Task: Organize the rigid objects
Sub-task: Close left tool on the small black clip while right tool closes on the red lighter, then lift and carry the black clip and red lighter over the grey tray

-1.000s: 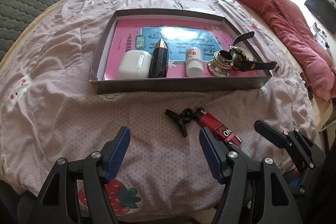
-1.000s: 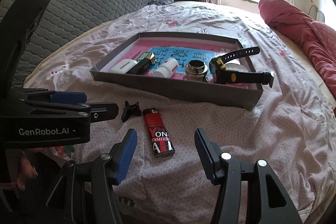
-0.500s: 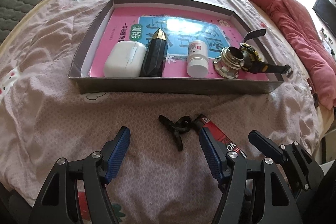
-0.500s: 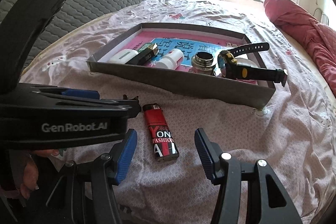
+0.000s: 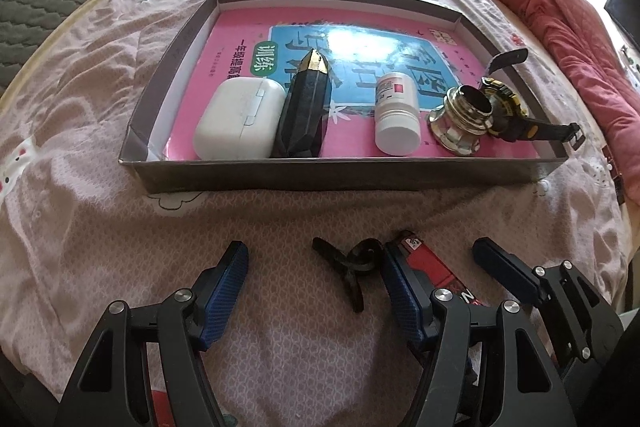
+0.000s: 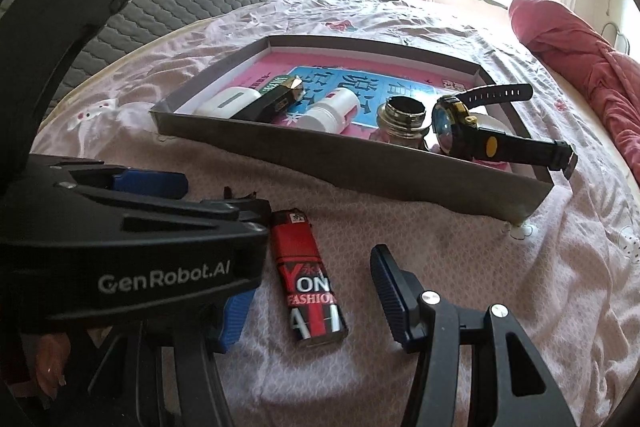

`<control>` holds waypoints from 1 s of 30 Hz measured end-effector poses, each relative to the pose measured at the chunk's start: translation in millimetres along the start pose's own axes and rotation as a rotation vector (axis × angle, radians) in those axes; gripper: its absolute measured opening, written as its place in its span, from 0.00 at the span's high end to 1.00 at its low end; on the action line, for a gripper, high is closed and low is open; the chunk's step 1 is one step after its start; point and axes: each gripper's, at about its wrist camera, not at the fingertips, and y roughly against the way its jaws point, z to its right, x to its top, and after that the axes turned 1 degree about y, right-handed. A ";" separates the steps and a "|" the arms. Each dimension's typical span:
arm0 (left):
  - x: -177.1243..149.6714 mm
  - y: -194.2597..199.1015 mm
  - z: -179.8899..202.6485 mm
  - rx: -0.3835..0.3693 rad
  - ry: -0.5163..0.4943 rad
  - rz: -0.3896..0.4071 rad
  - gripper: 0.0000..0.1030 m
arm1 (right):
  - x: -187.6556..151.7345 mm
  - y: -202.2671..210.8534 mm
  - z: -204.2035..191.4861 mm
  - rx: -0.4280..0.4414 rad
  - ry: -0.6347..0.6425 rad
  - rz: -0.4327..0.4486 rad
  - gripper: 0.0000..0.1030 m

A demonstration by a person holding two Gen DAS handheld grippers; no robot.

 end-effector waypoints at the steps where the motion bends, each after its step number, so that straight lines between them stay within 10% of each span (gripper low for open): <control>1: 0.5 -1.0 0.2 0.002 -0.001 -0.001 0.32 | 0.3 -1.4 2.5 0.003 -0.007 -0.003 0.46; 9: 2.2 -7.4 2.0 0.017 -0.014 -0.002 0.32 | 1.9 -9.7 3.5 0.000 0.016 -0.014 0.49; 16: 3.5 -10.3 4.1 0.035 -0.030 0.009 0.38 | 3.6 -7.2 8.0 0.000 0.023 -0.024 0.79; 24: 3.3 -5.4 5.5 0.040 -0.043 0.021 0.64 | 4.7 0.4 24.4 -0.017 -0.029 -0.014 0.79; 30: -0.5 4.1 5.8 0.043 -0.045 0.039 0.64 | 5.5 7.7 35.5 0.008 -0.080 0.015 0.79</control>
